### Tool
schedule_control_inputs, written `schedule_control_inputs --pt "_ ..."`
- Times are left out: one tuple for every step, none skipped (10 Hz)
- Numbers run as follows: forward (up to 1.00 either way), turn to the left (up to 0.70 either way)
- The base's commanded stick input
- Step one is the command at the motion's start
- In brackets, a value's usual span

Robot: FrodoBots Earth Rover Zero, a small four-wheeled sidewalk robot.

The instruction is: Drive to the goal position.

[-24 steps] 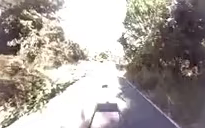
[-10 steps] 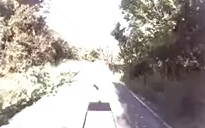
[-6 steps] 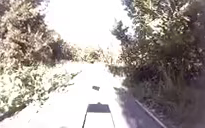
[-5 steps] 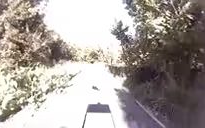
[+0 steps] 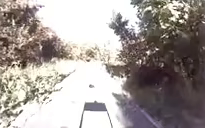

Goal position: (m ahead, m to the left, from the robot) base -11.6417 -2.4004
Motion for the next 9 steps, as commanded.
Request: schedule_control_inputs --pt "0.74 0.01" --pt "0.19 0.02" --pt "0.06 0.19" --pt "0.00 1.00" --pt "0.00 1.00" --pt "0.00 1.00" --pt "0.00 1.00" --pt "0.00 1.00" --pt "0.00 1.00"
